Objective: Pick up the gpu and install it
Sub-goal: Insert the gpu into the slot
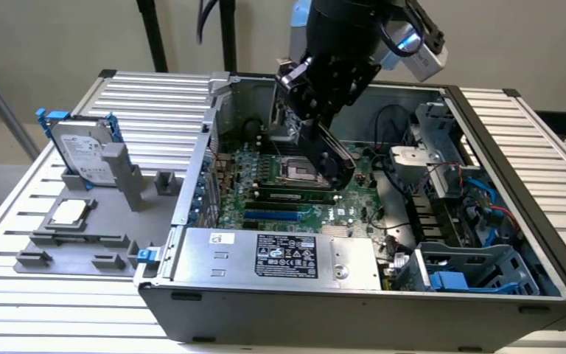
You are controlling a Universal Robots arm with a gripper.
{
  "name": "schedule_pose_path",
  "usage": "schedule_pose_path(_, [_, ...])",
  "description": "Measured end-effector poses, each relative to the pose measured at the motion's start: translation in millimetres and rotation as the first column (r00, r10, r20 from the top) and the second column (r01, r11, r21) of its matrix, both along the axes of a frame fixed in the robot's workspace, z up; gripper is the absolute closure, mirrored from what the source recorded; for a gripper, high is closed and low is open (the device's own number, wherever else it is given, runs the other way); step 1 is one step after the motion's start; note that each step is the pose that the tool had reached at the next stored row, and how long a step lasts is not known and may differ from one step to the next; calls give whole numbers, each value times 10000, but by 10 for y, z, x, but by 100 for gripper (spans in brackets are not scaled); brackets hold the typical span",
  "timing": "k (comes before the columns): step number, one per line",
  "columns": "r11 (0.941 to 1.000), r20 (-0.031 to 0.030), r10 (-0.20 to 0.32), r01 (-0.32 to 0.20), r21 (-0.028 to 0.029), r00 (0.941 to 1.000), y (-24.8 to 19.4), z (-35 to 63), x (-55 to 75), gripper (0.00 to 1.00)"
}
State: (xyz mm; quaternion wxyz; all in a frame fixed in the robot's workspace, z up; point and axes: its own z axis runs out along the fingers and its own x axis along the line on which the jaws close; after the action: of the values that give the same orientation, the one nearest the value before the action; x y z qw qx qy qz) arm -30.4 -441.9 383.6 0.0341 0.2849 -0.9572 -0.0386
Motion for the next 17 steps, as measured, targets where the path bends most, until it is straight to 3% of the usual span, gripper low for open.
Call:
schedule_pose_path(4, [9974,58,719,-719,-2,9974,0,-14,0,73])
schedule_pose_path(9, [9867,137,1628,-1628,-11,9866,0,-32,0,73])
schedule_pose_path(12, [9764,185,2158,-2158,-21,9763,0,-42,0,73])
schedule_pose_path(17, [9523,261,3051,-3051,-41,9520,0,-58,0,73])
